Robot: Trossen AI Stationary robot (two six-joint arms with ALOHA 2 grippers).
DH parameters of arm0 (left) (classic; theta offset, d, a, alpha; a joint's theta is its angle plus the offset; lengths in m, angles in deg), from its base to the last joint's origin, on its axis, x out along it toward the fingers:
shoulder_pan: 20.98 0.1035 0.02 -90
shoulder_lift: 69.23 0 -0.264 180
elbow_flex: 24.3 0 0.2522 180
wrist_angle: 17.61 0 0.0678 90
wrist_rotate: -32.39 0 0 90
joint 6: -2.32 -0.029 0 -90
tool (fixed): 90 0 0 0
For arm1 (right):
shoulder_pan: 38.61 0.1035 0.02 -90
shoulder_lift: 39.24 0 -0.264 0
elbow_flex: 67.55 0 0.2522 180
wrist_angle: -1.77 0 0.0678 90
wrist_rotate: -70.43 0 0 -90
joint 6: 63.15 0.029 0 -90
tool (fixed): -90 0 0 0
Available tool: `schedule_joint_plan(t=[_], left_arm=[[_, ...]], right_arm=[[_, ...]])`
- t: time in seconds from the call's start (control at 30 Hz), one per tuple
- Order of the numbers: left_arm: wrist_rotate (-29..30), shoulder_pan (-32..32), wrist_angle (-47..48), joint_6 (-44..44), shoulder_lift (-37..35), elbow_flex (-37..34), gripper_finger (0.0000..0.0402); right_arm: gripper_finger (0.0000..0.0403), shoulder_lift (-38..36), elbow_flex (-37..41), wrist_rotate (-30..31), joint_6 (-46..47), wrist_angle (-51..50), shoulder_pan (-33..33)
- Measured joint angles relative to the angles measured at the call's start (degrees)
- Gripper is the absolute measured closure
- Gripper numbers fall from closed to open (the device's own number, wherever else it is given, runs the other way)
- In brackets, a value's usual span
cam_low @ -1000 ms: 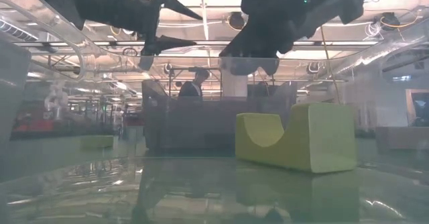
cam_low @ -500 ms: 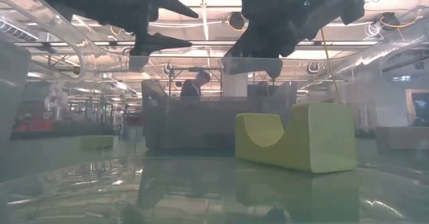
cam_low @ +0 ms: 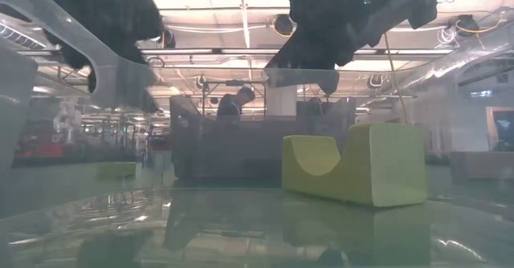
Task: Sort & place blocks by color
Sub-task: Put the top green block into the transparent bin
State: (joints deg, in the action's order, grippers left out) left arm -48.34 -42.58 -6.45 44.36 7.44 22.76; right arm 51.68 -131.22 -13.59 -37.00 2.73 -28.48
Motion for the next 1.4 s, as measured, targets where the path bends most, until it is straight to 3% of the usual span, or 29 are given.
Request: schedule_joint_plan(t=[0.13, 0.27, 0.47, 0.57, 1.0, 1.4], left_arm=[[0.14, -1.15, 4.06, -3.76, 0.00, 0.00, 0.0174], [0.36, -2.35, 8.55, -14.46, 0.00, 0.00, 0.0174], [7.10, -2.51, 15.32, -27.18, 0.02, 0.00, 0.0174], [7.81, -1.41, 16.73, -31.00, 0.02, 0.00, 0.0174], [5.00, 3.24, 17.54, -25.55, 1.38, -0.03, 0.0174], [3.29, 3.54, 17.01, -21.94, 9.78, 0.31, 0.0174]], right_arm=[[0.0298, 0.00, 0.00, 0.00, 0.00, 0.00, 0.00], [0.0298, 0.00, 0.00, 0.02, 0.00, 0.00, -0.02], [0.0298, 0.00, 0.00, 0.18, 0.20, 0.00, -0.75], [0.0298, 0.00, 0.00, 0.22, 0.20, 0.00, -1.48], [0.0298, 0.00, 0.00, 0.22, 0.20, 0.00, -3.62], [0.0298, -0.02, 0.00, 0.10, 0.02, 0.00, -3.72]])
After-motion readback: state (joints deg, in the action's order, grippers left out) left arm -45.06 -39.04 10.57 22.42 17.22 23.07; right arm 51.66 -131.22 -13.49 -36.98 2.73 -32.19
